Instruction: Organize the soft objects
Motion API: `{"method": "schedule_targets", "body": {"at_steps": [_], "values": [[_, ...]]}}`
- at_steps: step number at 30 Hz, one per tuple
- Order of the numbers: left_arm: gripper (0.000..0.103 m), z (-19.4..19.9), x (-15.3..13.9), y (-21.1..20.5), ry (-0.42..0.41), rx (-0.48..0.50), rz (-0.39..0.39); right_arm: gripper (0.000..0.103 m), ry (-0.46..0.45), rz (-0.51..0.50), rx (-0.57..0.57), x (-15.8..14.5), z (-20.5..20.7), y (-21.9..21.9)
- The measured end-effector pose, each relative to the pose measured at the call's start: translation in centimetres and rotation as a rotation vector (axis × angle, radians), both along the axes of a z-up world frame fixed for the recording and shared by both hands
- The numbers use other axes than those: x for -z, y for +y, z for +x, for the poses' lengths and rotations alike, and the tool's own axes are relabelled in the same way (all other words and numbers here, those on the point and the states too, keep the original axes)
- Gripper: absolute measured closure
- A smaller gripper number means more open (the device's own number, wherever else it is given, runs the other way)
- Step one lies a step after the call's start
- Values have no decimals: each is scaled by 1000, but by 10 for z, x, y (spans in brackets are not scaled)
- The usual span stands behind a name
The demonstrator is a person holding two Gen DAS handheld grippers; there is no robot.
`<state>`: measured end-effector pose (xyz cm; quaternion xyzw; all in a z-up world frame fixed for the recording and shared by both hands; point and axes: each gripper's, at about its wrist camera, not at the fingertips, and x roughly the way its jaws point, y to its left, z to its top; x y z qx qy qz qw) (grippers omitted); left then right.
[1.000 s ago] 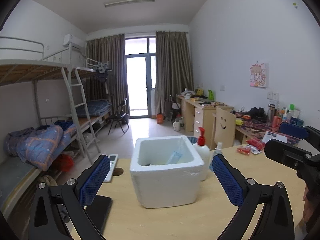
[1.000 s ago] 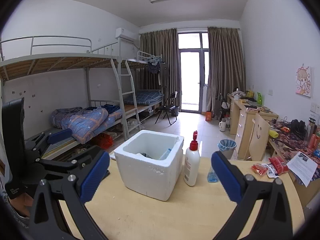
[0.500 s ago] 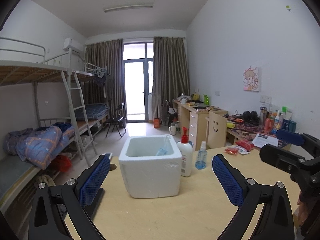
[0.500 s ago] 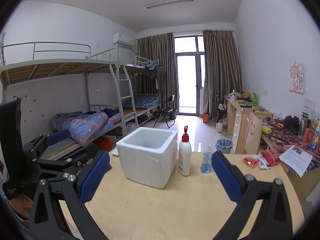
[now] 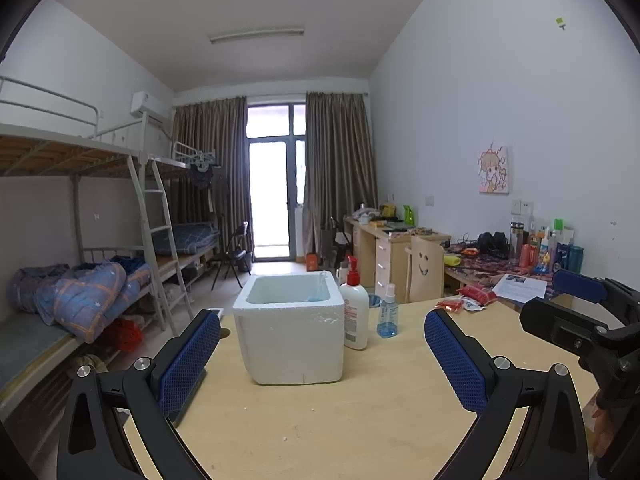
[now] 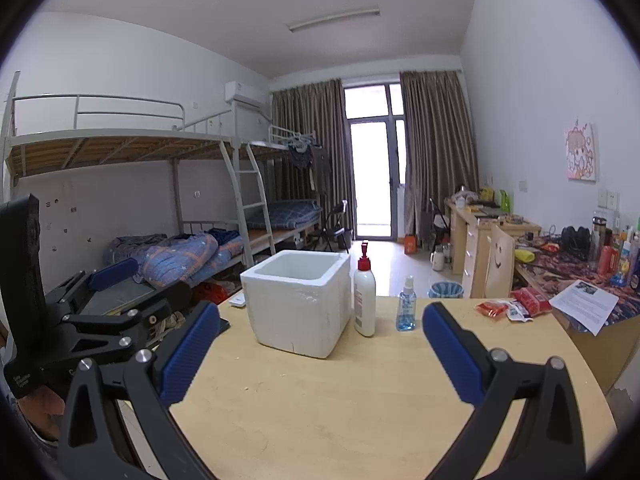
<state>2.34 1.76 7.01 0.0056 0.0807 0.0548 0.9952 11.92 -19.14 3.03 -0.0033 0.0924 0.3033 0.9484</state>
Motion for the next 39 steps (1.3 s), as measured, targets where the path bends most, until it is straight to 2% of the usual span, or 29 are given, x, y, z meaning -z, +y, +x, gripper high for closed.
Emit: {"method": "schedule_targets", "body": {"at_steps": [7, 24, 34, 39], "values": [[1, -19, 14, -6, -13, 13, -4, 0, -41, 8, 9, 16, -23, -3], [1, -61, 40, -12, -73, 10, -27, 0, -27, 21, 17, 45, -55, -17], [1, -64, 65, -15, -25, -11, -10, 0, -42, 26, 30, 57, -66, -18], [1, -72, 71, -12, -41, -40, -15, 0, -52, 4, 50, 71, -76, -16]]}}
